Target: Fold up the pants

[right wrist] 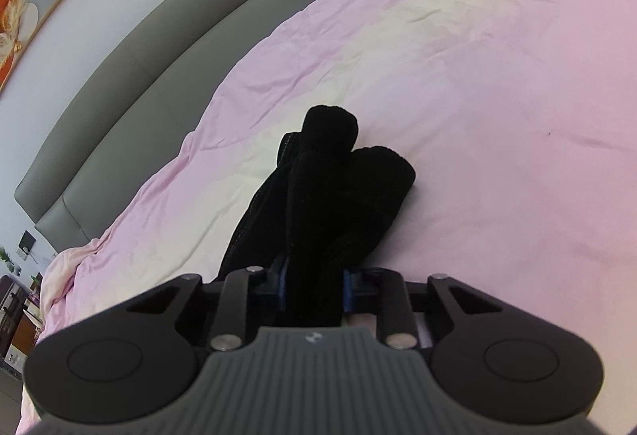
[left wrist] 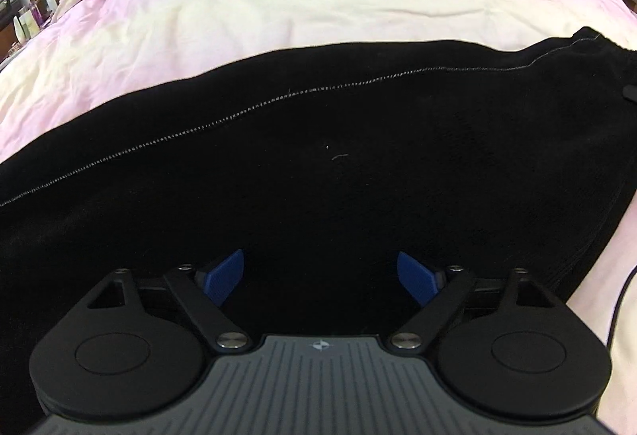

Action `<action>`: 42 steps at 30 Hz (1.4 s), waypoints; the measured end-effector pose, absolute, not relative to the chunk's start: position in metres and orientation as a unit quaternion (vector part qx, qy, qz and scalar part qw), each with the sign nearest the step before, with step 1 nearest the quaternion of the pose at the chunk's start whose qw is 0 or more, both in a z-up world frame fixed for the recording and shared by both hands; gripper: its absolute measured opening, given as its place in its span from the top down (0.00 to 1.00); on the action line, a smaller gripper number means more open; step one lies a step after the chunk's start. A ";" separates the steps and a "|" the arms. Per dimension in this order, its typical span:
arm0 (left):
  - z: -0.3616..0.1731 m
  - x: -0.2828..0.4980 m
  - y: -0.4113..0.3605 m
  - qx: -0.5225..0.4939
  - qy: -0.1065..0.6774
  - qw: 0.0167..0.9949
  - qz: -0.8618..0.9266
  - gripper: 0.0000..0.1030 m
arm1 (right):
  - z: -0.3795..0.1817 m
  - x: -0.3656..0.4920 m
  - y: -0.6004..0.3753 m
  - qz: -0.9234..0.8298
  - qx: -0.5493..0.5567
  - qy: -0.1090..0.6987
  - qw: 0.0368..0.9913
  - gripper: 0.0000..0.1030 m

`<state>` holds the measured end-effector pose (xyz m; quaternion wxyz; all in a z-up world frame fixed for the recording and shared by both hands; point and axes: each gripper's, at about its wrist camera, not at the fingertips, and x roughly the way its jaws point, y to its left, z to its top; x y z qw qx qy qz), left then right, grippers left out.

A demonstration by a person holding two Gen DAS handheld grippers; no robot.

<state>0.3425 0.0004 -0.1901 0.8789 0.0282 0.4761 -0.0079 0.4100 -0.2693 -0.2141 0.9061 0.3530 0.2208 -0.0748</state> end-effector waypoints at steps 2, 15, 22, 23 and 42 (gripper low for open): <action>-0.192 0.342 0.009 0.009 0.480 0.877 -0.010 0.01 | -0.208 0.407 -0.262 -0.072 0.327 0.206 0.920 0.83; -0.144 0.284 0.156 -0.195 0.430 0.879 0.067 0.09 | -0.149 0.312 -0.042 0.202 -0.203 -0.012 0.958 0.85; -0.149 0.246 0.201 -0.209 0.433 0.869 0.112 0.08 | -0.243 0.287 0.056 0.296 -0.420 0.105 0.851 0.77; -0.148 0.245 0.194 -0.203 0.435 0.871 0.107 0.09 | -0.242 0.285 0.057 0.298 -0.425 0.104 0.849 0.76; -0.126 0.267 0.154 -0.174 0.440 0.880 0.045 0.08 | -0.233 0.292 0.051 0.299 -0.339 0.125 0.883 0.69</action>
